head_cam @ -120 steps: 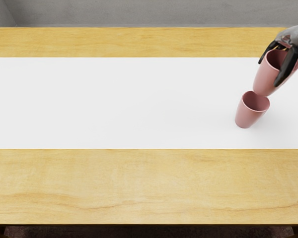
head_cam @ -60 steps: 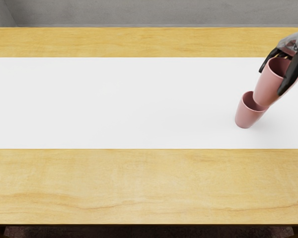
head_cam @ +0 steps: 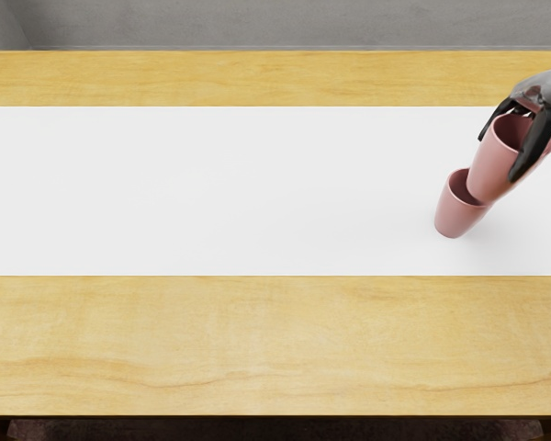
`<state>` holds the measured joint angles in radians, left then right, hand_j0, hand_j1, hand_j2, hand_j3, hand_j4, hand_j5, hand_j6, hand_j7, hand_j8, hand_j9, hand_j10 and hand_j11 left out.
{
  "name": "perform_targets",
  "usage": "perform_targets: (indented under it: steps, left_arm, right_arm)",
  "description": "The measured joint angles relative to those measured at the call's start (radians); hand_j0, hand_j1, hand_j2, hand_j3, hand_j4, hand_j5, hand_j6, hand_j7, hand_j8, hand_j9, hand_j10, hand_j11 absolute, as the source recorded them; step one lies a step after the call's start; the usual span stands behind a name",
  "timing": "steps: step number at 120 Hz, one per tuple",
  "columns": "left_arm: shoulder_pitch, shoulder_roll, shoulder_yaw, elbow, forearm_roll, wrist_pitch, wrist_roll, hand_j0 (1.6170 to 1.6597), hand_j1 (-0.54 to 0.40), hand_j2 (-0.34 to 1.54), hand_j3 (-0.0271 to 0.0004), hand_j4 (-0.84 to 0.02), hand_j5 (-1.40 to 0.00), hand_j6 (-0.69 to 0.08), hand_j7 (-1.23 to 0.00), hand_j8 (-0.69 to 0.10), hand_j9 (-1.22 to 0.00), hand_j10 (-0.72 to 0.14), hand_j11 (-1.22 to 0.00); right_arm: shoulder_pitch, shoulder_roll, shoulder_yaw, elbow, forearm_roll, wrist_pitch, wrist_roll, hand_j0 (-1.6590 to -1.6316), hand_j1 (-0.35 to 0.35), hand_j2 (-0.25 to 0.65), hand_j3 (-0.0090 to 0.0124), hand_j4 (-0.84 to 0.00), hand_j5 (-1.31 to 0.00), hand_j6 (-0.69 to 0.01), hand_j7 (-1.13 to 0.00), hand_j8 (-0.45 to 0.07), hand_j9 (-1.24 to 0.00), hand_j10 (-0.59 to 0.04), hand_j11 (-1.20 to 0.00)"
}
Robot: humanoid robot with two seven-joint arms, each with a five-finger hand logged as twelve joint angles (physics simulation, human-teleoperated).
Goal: Pick up cup and place in cup with right hand
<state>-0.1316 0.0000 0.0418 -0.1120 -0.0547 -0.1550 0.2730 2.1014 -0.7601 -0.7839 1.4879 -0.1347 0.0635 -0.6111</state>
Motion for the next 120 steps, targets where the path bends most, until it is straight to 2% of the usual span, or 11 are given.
perform_targets:
  steps: [10,11,21,26,31,63,64,72,73,74,120]
  left_arm:
    - [-0.003,0.0,0.0,0.0,0.0,0.0,0.0,1.6581,0.349,0.0,-0.0003,0.0,0.0,-0.001,0.0,0.0,0.0,0.0,0.0]
    - [-0.003,0.0,0.0,0.0,0.0,0.0,0.0,1.6581,0.349,0.0,-0.0003,0.0,0.0,-0.001,0.0,0.0,0.0,0.0,0.0]
    - [-0.005,0.0,0.0,0.0,0.0,0.0,0.0,1.6581,0.349,0.0,-0.0003,-0.001,0.0,-0.001,0.0,0.0,0.0,0.0,0.0]
    - [-0.004,0.0,0.0,0.0,0.0,0.0,0.0,1.6581,0.349,0.0,-0.0003,0.0,0.0,-0.001,0.0,0.0,0.0,0.0,0.0]
    - [-0.004,0.0,0.0,0.0,0.0,0.0,0.0,1.6581,0.349,0.0,-0.0003,0.0,0.0,-0.001,0.0,0.0,0.0,0.0,0.0]
    - [-0.003,0.0,-0.001,0.0,0.0,0.0,0.0,1.6581,0.349,0.0,-0.0002,0.0,0.0,-0.001,0.0,0.0,0.0,0.0,0.0]
    - [-0.003,0.0,-0.001,0.0,0.0,0.0,0.0,1.6581,0.349,0.0,-0.0003,0.0,0.0,-0.001,0.0,0.0,0.0,0.0,0.0]
    - [-0.003,0.0,-0.002,0.0,0.0,0.0,0.0,1.6581,0.349,0.0,-0.0002,0.0,0.0,-0.001,0.0,0.0,0.0,0.0,0.0]
    - [-0.003,0.0,-0.002,0.0,0.0,0.0,0.0,1.6581,0.349,0.0,-0.0002,0.0,0.0,-0.001,0.0,0.0,0.0,0.0,0.0]
    - [-0.003,0.0,-0.002,0.0,0.0,0.0,0.0,1.6581,0.349,0.0,-0.0002,0.0,0.0,-0.001,0.0,0.0,0.0,0.0,0.0]
    - [-0.003,0.0,-0.001,0.0,0.0,0.0,0.0,1.6581,0.349,0.0,-0.0003,0.0,0.0,-0.001,0.0,-0.001,0.0,0.0,0.0]
  right_arm:
    - [-0.002,0.002,0.001,-0.006,0.0,-0.003,0.0,-1.6474,0.037,-0.145,0.0001,-0.488,-0.73,-0.266,-0.71,-0.202,-0.74,-0.373,-0.79]
    - [-0.002,0.003,0.001,-0.007,0.0,-0.003,0.0,-1.6475,0.036,-0.151,0.0039,-0.485,-0.73,-0.238,-0.71,-0.202,-0.75,-0.367,-0.8]
    - [-0.005,0.018,0.003,-0.018,-0.001,-0.004,0.0,-1.6471,0.031,-0.145,-0.0001,-0.485,-0.73,-0.261,-0.71,-0.198,-0.74,-0.371,-0.79]
    - [-0.008,0.027,0.004,-0.024,0.001,-0.003,0.0,-1.6468,0.019,-0.159,0.0039,-0.491,-0.74,-0.264,-0.71,-0.213,-0.75,-0.379,-0.8]
    - [-0.011,0.034,0.004,-0.029,0.002,-0.004,0.0,-1.6465,0.02,-0.181,0.0001,-0.485,-0.74,-0.268,-0.7,-0.202,-0.75,-0.374,-0.8]
    - [-0.048,0.078,0.019,-0.073,0.001,-0.006,0.0,-1.6459,0.022,-0.155,-0.0001,-0.5,-0.72,-0.281,-0.7,-0.22,-0.73,-0.387,-0.78]
    - [-0.049,0.079,0.02,-0.074,0.001,-0.006,0.0,-1.6461,0.024,-0.157,0.0035,-0.498,-0.72,-0.246,-0.7,-0.214,-0.74,-0.386,-0.79]
    - [-0.056,0.087,0.026,-0.081,0.002,-0.004,0.0,-1.6465,0.021,-0.157,0.0002,-0.497,-0.73,-0.282,-0.7,-0.215,-0.74,-0.385,-0.79]
    - [-0.058,0.087,0.026,-0.083,0.002,-0.004,0.0,-1.6467,0.023,-0.159,0.0035,-0.498,-0.73,-0.249,-0.7,-0.217,-0.74,-0.383,-0.79]
    - [-0.059,0.088,0.026,-0.084,0.002,-0.004,0.0,-1.6466,0.019,-0.16,-0.0002,-0.49,-0.73,-0.256,-0.7,-0.214,-0.74,-0.378,-0.79]
    - [-0.118,0.127,0.034,-0.139,-0.003,-0.004,0.0,-1.6466,0.024,-0.125,-0.0001,-0.506,-0.69,-0.277,-0.68,-0.227,-0.71,-0.391,-0.75]
